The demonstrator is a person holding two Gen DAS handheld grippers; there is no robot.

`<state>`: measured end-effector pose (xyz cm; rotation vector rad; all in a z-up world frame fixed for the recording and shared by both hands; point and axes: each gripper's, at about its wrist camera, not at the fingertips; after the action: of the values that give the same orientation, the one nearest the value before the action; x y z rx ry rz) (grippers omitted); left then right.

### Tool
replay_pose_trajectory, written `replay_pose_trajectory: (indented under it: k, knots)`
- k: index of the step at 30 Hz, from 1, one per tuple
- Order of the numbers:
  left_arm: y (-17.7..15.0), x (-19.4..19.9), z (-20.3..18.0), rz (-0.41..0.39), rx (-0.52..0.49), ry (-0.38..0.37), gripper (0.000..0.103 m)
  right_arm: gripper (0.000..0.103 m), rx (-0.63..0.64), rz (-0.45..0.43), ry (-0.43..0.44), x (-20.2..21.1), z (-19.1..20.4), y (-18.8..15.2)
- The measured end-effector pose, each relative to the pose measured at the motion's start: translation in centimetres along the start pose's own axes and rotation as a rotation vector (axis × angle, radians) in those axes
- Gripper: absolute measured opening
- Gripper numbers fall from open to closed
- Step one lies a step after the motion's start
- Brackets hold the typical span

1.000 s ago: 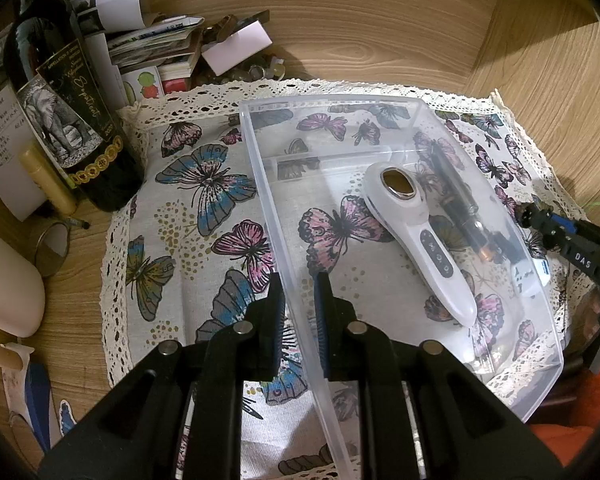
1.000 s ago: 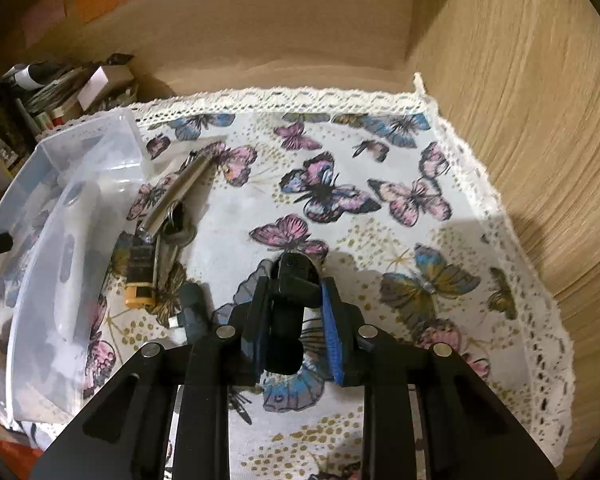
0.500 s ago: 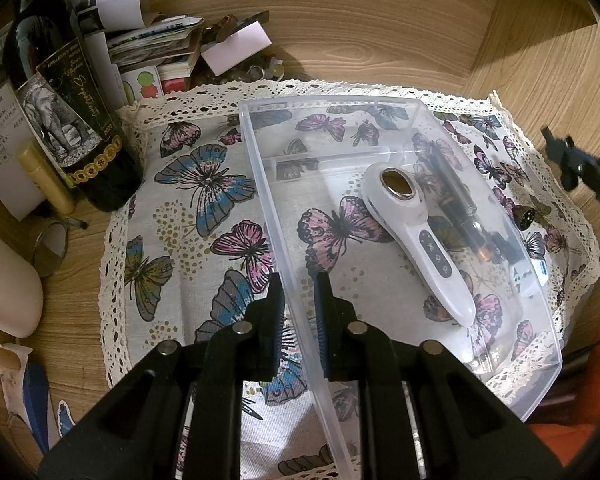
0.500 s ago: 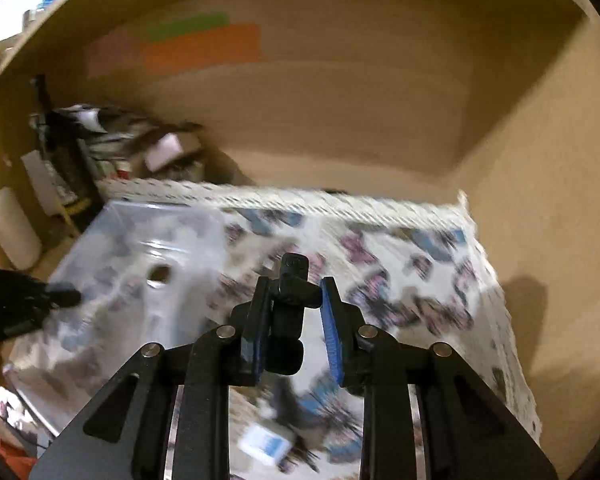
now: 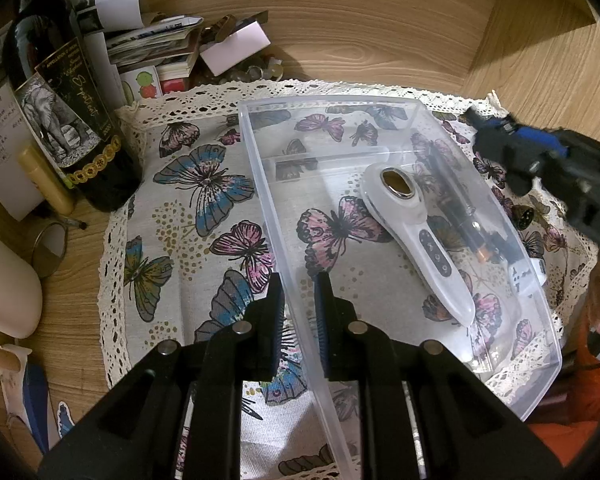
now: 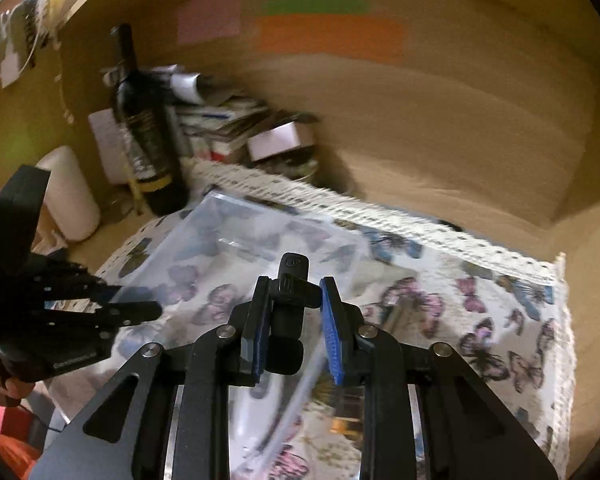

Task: Organize rigid objects
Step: 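Move the black part into the clear box and release it, then grasp a round black cap with the right tool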

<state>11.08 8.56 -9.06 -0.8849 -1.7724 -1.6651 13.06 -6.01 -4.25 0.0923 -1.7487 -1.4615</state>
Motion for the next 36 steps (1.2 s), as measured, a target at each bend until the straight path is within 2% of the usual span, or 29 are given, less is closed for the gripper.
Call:
replay_pose_trajectory:
  k: [4, 14, 18, 24, 36]
  knots:
    - [0.0, 0.0, 0.0, 0.000, 0.001, -0.001, 0.015, 0.022, 0.022, 0.056, 0.050, -1.7, 1.2, -0.1]
    - [0.0, 0.0, 0.0, 0.000, 0.001, 0.000, 0.015, 0.022, 0.063, 0.128, 0.086, -3.5, 2.6, -0.6]
    - [0.0, 0.0, 0.0, 0.000, 0.000, 0.000, 0.015, 0.022, 0.055, 0.122, 0.088, -3.4, 2.5, -0.6]
    - [0.0, 0.0, 0.0, 0.000, 0.000, 0.001, 0.015, 0.035, 0.045, 0.077, 0.070, -2.2, 2.1, -0.4]
    - [0.0, 0.0, 0.0, 0.001, -0.001, 0.001, 0.015, 0.036, -0.036, -0.019, -0.021, 1.8, -1.4, -0.1]
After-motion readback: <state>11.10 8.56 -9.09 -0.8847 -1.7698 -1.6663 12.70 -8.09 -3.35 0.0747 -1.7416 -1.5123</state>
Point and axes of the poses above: each gripper's, at about its wrist camera, not at the fingertips, and x roughly against the way its jaws point, z to its left, y to its top, and after that the axes turned 7 degrees about -z, right-handed
